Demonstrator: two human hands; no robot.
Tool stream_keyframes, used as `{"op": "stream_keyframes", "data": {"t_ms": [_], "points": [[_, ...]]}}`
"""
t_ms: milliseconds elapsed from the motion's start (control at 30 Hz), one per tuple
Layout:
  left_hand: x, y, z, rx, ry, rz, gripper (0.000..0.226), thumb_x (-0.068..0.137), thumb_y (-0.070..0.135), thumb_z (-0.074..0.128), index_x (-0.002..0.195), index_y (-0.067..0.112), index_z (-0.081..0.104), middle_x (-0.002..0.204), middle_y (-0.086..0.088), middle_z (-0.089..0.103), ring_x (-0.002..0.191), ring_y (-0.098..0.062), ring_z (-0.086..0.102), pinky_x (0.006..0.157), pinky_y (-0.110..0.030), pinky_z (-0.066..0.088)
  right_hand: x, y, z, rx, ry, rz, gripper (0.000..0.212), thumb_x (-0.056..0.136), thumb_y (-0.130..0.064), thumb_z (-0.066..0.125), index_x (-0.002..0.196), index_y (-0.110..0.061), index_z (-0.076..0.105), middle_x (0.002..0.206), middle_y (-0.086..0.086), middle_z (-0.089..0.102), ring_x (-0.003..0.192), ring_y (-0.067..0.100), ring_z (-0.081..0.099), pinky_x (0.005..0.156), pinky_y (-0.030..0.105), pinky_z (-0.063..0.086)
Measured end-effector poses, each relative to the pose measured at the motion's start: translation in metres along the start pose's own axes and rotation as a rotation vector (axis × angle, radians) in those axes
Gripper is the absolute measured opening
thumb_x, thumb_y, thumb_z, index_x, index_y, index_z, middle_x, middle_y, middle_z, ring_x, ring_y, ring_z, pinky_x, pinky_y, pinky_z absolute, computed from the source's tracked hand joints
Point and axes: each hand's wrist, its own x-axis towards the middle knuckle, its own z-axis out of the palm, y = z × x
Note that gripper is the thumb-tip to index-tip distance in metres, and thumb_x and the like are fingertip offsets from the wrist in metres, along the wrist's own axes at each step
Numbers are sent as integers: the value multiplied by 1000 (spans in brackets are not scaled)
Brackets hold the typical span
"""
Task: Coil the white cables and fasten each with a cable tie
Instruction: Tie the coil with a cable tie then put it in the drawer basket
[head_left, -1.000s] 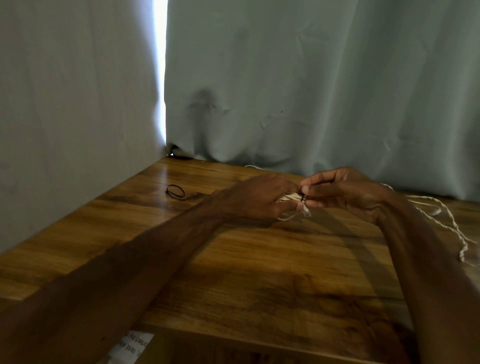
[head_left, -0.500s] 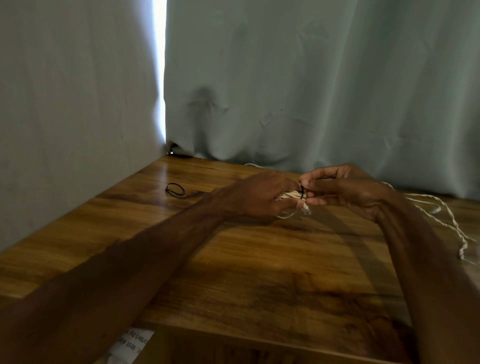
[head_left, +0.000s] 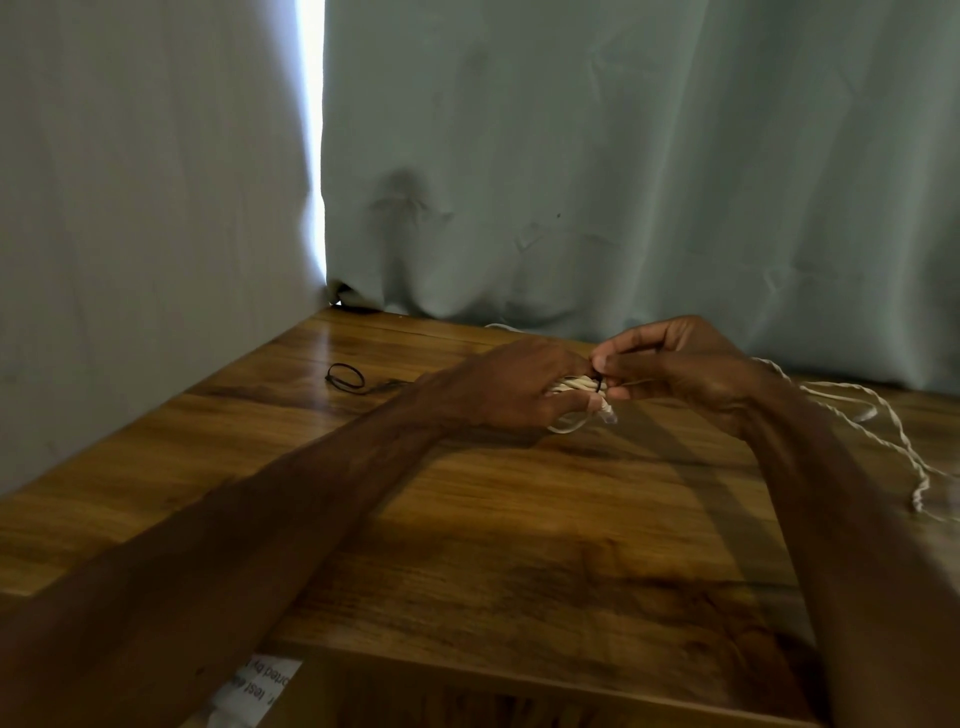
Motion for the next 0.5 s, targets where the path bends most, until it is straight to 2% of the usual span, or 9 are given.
{"op": "stream_keyframes", "data": {"t_ms": [167,300,400,500], "points": [[0,-2,2,15,-15,-29,23,100,39,55,78,47,52,67,15,57,62,-11,59,60,-38,47,0,1,-2,8,-9,-9,35,70,-8,77,102,5,75,97,18,78,80,19,74,68,25,62],[0,-6,3,38,-29,-52,26,100,39,55,86,21,69,69,10,61,62,-12,59,60,-37,46,-1,2,-2,8,-32,-16,32,70,-7,78,101,3,75,95,16,78,81,20,76,69,24,62],[1,-7,3,38,-32,-52,29,99,40,54,87,19,68,70,9,61,63,-13,59,60,-36,46,0,2,-3,12,-34,-13,31,69,-6,79,98,2,76,96,18,78,82,22,76,72,27,64],[1,-6,4,28,-29,-31,24,99,40,54,83,26,63,68,9,60,62,-13,59,59,-37,46,0,3,-3,13,-33,-16,30,68,-5,79,97,2,76,98,19,78,84,24,76,74,28,64]]}}
